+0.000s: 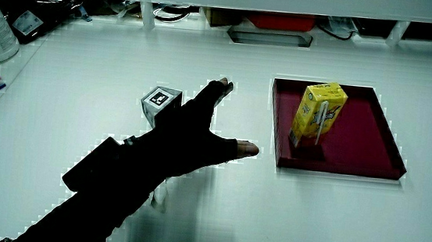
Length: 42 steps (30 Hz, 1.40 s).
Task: Pick ice redtea
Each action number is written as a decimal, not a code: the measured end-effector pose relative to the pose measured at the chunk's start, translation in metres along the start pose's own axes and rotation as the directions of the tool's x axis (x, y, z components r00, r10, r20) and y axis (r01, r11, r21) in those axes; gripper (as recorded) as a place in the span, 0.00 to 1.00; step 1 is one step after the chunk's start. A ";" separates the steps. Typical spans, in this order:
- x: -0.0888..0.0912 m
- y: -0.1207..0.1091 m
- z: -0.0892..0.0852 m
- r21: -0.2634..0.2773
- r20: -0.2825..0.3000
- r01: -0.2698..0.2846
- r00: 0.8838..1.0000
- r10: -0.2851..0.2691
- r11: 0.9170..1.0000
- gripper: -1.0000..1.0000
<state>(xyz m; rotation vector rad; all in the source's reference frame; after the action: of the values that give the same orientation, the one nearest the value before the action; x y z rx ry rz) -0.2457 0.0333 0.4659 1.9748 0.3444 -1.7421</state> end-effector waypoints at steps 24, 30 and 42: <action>-0.011 0.081 -0.037 -0.012 -0.037 -0.168 0.985 0.168 0.986 0.50; -0.016 0.105 -0.055 -0.032 0.025 -0.119 0.992 0.120 0.992 0.50; -0.028 0.131 -0.072 -0.017 0.073 -0.102 0.992 0.103 0.995 0.50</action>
<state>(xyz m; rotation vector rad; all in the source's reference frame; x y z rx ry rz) -0.1246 -0.0379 0.5232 1.8800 0.2243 -1.7376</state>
